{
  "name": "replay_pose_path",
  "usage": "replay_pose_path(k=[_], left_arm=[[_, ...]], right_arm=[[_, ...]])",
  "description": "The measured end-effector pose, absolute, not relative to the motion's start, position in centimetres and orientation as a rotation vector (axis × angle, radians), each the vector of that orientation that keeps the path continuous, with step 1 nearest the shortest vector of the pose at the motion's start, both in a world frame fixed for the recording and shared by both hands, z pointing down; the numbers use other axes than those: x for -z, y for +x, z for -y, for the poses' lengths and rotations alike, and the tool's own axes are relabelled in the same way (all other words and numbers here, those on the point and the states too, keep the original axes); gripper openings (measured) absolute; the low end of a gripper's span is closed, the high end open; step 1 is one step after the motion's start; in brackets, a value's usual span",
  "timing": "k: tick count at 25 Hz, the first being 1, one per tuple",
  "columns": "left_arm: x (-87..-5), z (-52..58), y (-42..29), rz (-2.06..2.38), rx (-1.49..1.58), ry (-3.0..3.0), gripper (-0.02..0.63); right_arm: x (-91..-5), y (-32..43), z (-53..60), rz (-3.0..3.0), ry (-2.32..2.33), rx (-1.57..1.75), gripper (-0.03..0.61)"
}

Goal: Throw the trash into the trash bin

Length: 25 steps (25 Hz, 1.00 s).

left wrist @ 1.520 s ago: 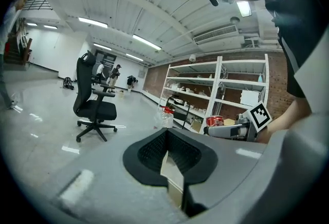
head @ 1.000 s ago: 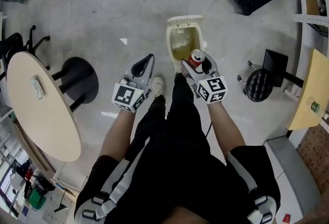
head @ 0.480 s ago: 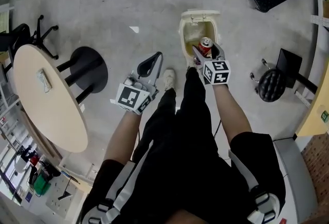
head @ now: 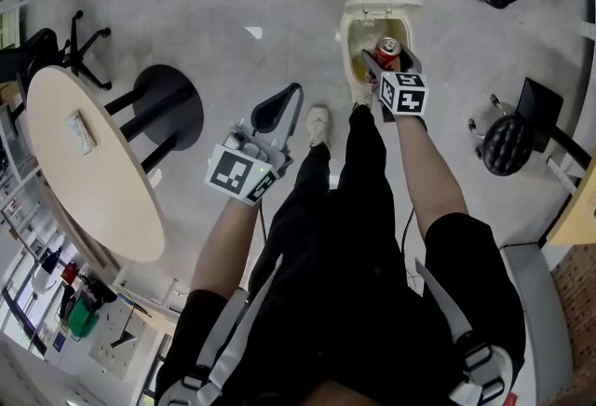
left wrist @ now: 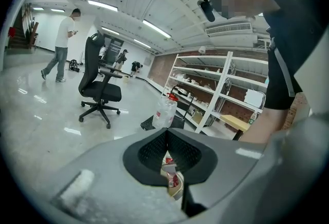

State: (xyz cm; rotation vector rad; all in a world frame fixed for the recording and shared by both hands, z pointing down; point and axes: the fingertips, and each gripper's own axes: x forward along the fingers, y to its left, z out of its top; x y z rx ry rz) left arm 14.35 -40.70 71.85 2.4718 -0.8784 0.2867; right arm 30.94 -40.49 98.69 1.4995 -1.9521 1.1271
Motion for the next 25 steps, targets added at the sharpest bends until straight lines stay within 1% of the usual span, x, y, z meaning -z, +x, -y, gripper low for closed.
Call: replay_pose_path(k=[1, 4, 8, 9, 13, 16, 20, 25], left_arm=[[-72.0, 40.5, 14.0, 0.880, -0.294, 2.468, 0.000], [-72.1, 39.8, 13.3, 0.879, -0.306, 2.457, 0.000], [-71.6, 39.1, 12.8, 0.869, -0.294, 2.466, 0.000], [-71.3, 39.0, 12.6, 0.868, -0.287, 2.471, 0.001], [-69.6, 39.0, 11.9, 0.862, -0.244, 2.508, 0.000], [-67.4, 38.8, 11.5, 0.869, -0.201, 2.537, 0.000], [-64.2, 39.0, 10.3, 0.898, -0.135, 2.573, 0.000], [-59.9, 40.8, 8.2, 0.967, 0.039, 2.601, 0.000]], right_arm=[[-99.0, 30.9, 40.5, 1.937, 1.502, -1.146, 0.430], [-98.9, 30.7, 40.1, 1.927, 1.505, -1.166, 0.416], [-96.9, 31.2, 38.8, 1.939, 1.549, -1.139, 0.318], [-96.2, 31.5, 38.5, 1.938, 1.576, -1.131, 0.305], [-92.1, 32.3, 37.6, 1.956, 1.684, -1.083, 0.202], [-88.4, 32.5, 36.5, 1.991, 1.716, -1.032, 0.138], [-82.1, 32.7, 35.9, 2.049, 1.788, -0.963, 0.086], [-73.9, 33.3, 37.7, 2.146, 1.921, -0.795, 0.015]])
